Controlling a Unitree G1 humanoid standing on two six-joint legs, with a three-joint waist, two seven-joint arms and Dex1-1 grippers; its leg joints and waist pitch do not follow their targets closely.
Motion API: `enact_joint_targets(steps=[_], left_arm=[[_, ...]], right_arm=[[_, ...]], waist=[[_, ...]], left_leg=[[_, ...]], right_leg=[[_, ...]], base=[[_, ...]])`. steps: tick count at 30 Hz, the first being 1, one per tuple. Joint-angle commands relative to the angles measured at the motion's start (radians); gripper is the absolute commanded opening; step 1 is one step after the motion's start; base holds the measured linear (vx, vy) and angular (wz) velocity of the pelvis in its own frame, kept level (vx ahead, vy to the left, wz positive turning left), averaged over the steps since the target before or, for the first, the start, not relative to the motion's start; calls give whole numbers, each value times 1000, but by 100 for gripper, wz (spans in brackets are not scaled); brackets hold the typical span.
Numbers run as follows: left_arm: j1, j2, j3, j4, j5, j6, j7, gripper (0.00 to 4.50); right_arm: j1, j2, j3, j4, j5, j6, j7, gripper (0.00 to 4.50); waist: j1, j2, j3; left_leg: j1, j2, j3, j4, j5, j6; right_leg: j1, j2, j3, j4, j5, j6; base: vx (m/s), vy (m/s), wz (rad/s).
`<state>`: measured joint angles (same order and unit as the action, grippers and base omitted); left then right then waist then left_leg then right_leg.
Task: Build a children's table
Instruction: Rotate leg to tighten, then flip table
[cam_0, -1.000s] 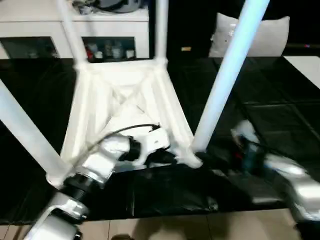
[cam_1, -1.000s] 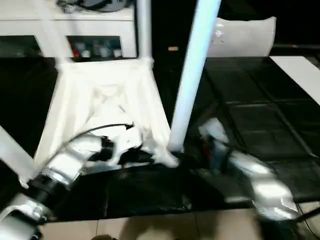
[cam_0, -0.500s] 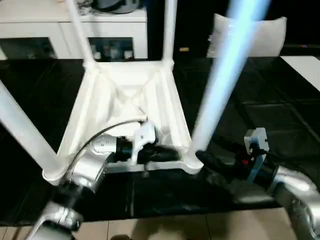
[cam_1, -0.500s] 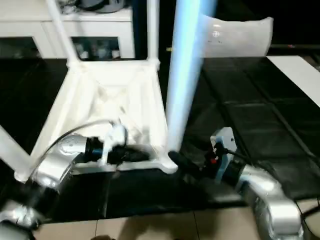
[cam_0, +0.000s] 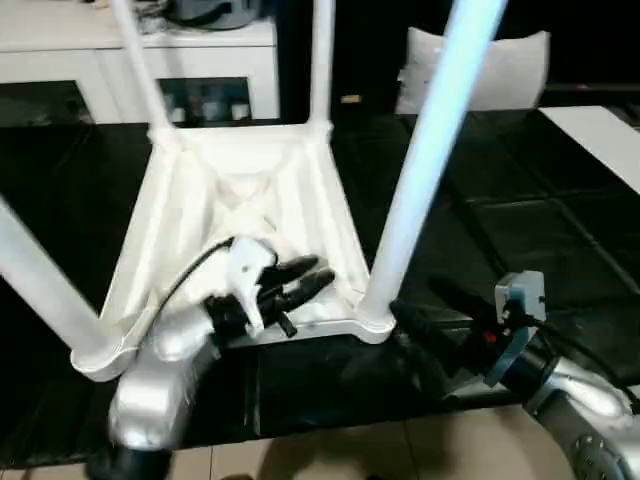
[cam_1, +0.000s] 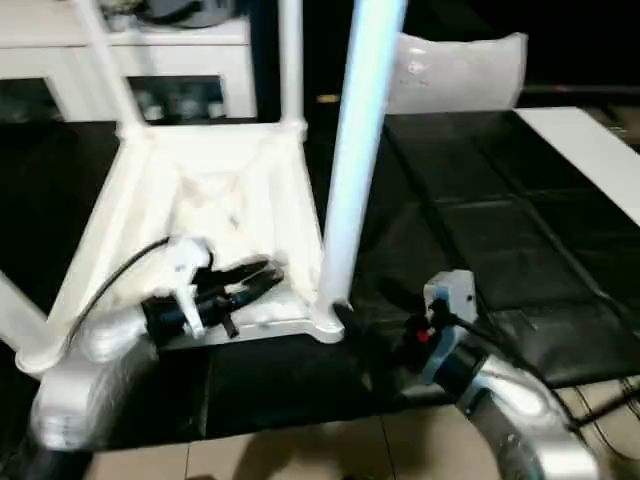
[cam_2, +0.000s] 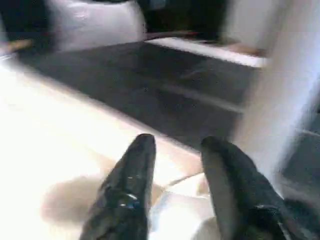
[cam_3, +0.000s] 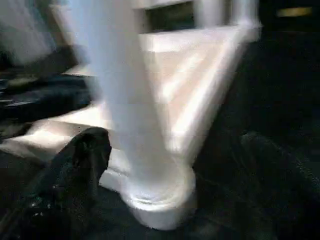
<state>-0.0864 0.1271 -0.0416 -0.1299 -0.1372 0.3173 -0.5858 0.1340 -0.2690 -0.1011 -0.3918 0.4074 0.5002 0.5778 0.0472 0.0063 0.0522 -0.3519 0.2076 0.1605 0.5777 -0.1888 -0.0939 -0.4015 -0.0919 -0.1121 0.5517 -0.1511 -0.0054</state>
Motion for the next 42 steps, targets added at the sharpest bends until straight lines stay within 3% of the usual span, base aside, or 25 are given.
enact_joint_targets(steps=[1,3,9,10,11,12,13,14,16,17,18,19,20,21,22,23,24,25,26,27,28,32,35,38,42], left_arm=[[22,-26,40,-32,35,23,112,174],[33,-54,61,-52,22,52,152,174],[26,-52,44,-87,29,67,182,174],[34,-55,40,-99,38,81,205,174],[36,-57,41,-102,39,83,212,174],[34,-56,43,-100,49,101,227,174],[33,-57,44,-100,51,104,232,174],[33,-57,44,-100,47,101,229,174],[34,-57,41,-104,39,99,227,174],[35,-55,39,-108,37,101,229,174],[38,-51,33,-110,38,99,228,174],[42,-46,26,-112,41,97,228,174],[50,-40,16,-113,46,94,229,174],[52,-38,14,-114,47,94,231,174],[53,-37,12,-114,48,95,233,174],[56,-36,11,-115,45,93,232,174],[60,-34,10,-116,43,91,230,174],[63,-32,10,-117,40,86,226,174],[67,-31,11,-117,36,81,220,174],[76,-26,12,-122,29,69,208,201],[79,-25,13,-124,25,66,204,208],[111,-12,12,-151,-26,60,169,240],[164,19,1,-183,-55,36,103,250],[221,45,14,-201,-112,6,27,271],[292,87,38,-209,-175,-53,-70,293]], right_arm=[[-12,15,-7,6,-25,-18,-51,450],[-19,24,-5,4,-15,-12,-59,450],[-20,8,37,-9,-38,-4,-55,450],[-22,11,42,-10,-42,-6,-67,450],[-23,13,43,-11,-41,-5,-71,450],[-27,13,44,-10,-41,-6,-74,450],[-28,12,45,-10,-42,-7,-74,450],[-30,10,46,-9,-42,-7,-72,450],[-32,6,47,-8,-40,-7,-69,450],[-33,4,48,-7,-39,-8,-69,450],[-33,0,50,-6,-39,-8,-67,450],[-33,-5,53,-4,-40,-12,-63,450],[-33,-11,56,-1,-42,-16,-56,450],[-34,-14,58,2,-44,-21,-52,450],[-34,-17,60,3,-46,-24,-50,450],[-35,-21,62,5,-48,-34,-47,450],[-36,-23,62,7,-47,-38,-44,450],[-36,-25,62,8,-43,-40,-39,450],[-35,-28,63,7,-41,-44,-33,450],[-33,-34,61,3,-23,-45,-13,450],[-32,-36,60,1,-18,-45,-7,450],[-22,-67,61,-18,24,-41,54,450],[-17,-115,69,-39,72,-29,138,450],[-15,-160,88,-70,123,3,221,450],[-59,-187,108,-80,180,44,286,450]], waist=[[-9,0,-38],[-23,-6,-36],[-19,-6,-37],[-16,-3,-44],[-12,-4,-62],[-11,-1,-72],[-14,-6,-81],[-12,-5,-92],[-8,-6,-94],[-14,0,-63],[-24,1,-47],[-46,4,-20],[-50,22,-1],[34,47,0],[28,22,-9],[31,1,-15],[34,-27,3],[23,-45,15],[38,-35,3],[35,-34,1],[34,-16,-7],[4,0,-10],[-2,-3,-8],[-2,10,-20],[-1,3,-27]], left_leg=[[-2,5,-5,-71,-386,33],[0,3,-11,-71,-415,42],[-13,10,-13,-78,-353,54],[-32,15,-11,-73,-218,78],[-46,9,-2,-45,32,143],[-49,5,0,-35,140,185],[-74,-20,7,-13,259,267],[-79,-26,7,-4,274,297],[-86,-27,11,5,171,344],[-57,-2,9,-19,-221,237],[-35,3,5,-24,-375,175],[-6,9,-11,-28,-589,80],[3,32,-17,-58,-714,59],[-120,57,5,-160,-854,-10],[-65,86,19,-188,-849,20],[-35,77,13,-144,-777,4],[45,-11,2,30,-548,-61],[62,-27,4,113,-383,-19],[5,-31,-33,92,-150,20],[-12,-12,-37,10,-206,-4],[-10,4,-43,-38,-294,-7],[-9,25,-54,-79,-387,23],[-11,21,-53,-79,-426,23],[-12,23,-50,-77,-355,38],[-12,24,-39,-73,-333,52]], right_leg=[[37,-33,14,-113,-625,29],[41,-35,4,-120,-630,33],[41,-39,23,-107,-518,-8],[38,-31,28,-93,-365,-53],[23,-20,28,-73,-94,-130],[13,-10,23,-59,16,-170],[8,-8,13,-49,133,-207],[6,-8,7,-50,141,-215],[-8,-9,-3,-74,-14,-208],[-12,-18,-17,-112,-503,-103],[-20,-14,-32,-126,-657,-40],[-32,6,-86,-174,-812,102],[-29,35,-137,-177,-778,126],[96,18,-64,129,-381,-22],[85,12,17,180,-323,-13],[78,-21,78,157,-488,27],[-45,-117,84,-96,-1043,64],[-77,-146,92,-145,-1199,79],[8,-160,101,-120,-1174,64],[38,-108,65,-83,-995,49],[47,-64,59,-56,-748,15],[72,-56,61,-51,-475,-78],[67,-61,68,-58,-522,-78],[73,-60,76,-51,-412,-109],[66,-58,83,-44,-370,-140]], base=[[0,0,0],[0,0,0],[0,0,0],[0,0,0],[0,0,0],[0,0,0],[0,0,0],[0,0,0],[-30,0,1],[-89,5,0],[-89,5,0],[-122,-3,-5],[0,0,0],[0,0,0],[0,0,0],[-64,-112,-4],[-64,-112,-4],[-58,-72,-14],[-42,2,-19],[-42,2,-19],[0,0,0],[-4,15,-2],[-8,60,-8],[3,19,-2],[25,-2,0]])
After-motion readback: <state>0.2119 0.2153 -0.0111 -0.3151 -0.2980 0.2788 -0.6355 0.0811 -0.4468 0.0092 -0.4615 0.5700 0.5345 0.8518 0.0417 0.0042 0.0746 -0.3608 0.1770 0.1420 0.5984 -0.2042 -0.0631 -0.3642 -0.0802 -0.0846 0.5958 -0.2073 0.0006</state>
